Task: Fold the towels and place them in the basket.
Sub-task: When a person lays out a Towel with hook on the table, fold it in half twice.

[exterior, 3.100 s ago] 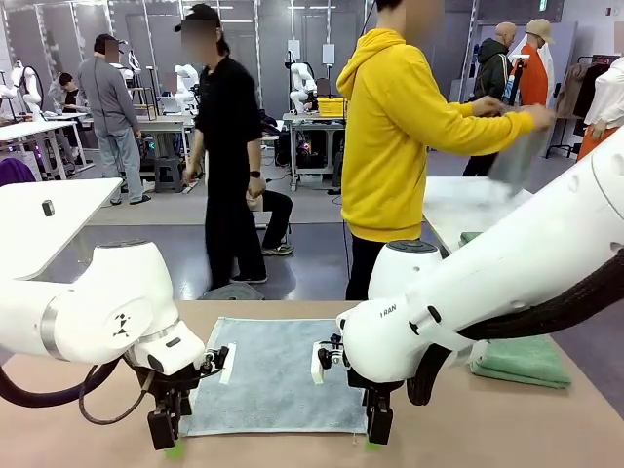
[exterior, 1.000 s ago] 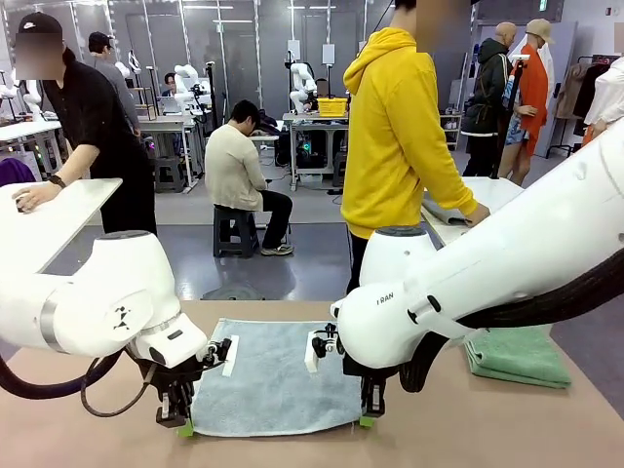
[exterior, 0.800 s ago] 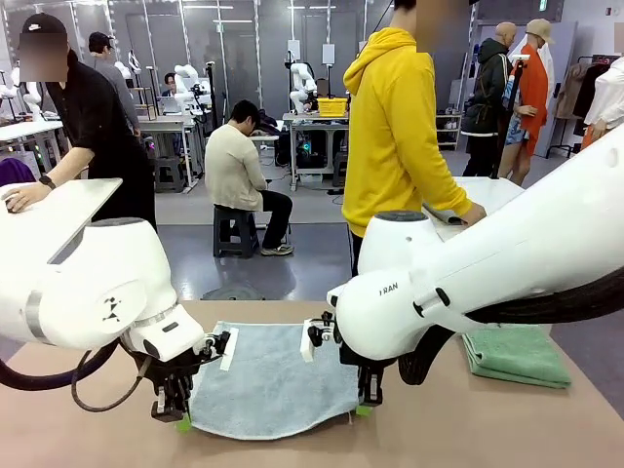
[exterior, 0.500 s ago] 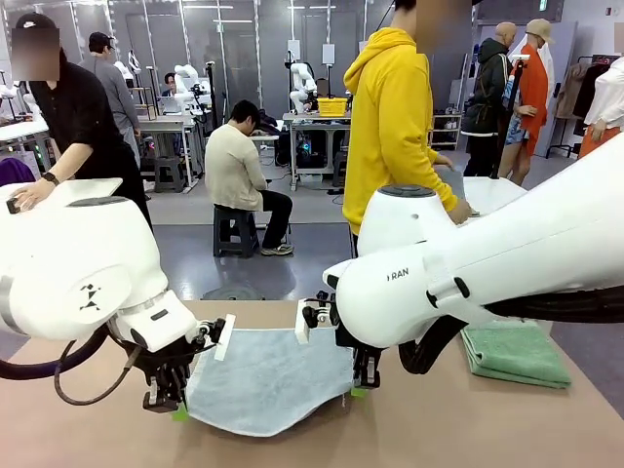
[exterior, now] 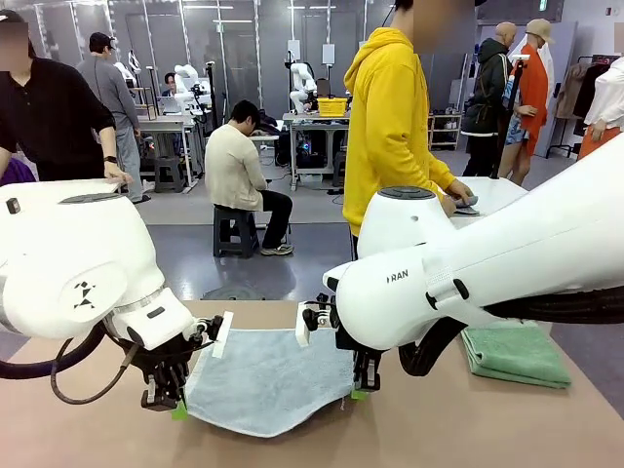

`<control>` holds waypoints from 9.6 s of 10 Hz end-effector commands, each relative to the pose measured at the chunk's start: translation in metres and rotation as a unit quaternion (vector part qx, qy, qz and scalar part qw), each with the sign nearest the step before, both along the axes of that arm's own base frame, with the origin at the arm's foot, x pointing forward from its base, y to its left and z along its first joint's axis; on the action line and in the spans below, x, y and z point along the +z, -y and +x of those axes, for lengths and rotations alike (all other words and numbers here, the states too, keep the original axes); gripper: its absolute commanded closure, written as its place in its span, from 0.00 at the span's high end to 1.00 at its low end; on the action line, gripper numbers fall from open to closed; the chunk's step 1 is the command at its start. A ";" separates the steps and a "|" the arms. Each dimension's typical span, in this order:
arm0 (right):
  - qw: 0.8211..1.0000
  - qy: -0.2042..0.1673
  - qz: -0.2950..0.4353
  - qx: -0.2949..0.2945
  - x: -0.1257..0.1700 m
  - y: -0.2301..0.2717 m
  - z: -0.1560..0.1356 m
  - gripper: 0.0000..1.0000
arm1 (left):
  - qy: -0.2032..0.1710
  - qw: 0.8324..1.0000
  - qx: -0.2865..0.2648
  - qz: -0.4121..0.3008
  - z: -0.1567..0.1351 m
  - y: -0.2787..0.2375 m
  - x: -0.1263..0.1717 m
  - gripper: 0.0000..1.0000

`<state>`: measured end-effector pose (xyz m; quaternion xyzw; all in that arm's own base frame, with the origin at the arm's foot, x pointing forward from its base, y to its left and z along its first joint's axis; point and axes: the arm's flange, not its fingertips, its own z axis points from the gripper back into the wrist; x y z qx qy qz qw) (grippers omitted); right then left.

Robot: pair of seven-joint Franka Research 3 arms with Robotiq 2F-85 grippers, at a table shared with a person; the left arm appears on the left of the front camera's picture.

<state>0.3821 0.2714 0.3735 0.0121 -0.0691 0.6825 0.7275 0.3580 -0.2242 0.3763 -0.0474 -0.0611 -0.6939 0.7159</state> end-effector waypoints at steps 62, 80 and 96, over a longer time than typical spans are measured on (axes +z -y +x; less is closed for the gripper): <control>0.979 -0.017 0.053 -0.197 -0.024 0.015 0.243 1.00 | 0.024 0.977 0.181 -0.108 0.229 -0.016 0.024 1.00; 0.817 0.010 0.079 -0.571 -0.025 0.011 0.175 1.00 | 0.002 0.927 0.343 -0.149 0.096 -0.110 0.056 1.00; 0.723 -0.024 0.043 -0.690 -0.088 0.010 0.224 1.00 | 0.037 0.954 0.241 -0.175 0.028 -0.156 0.069 1.00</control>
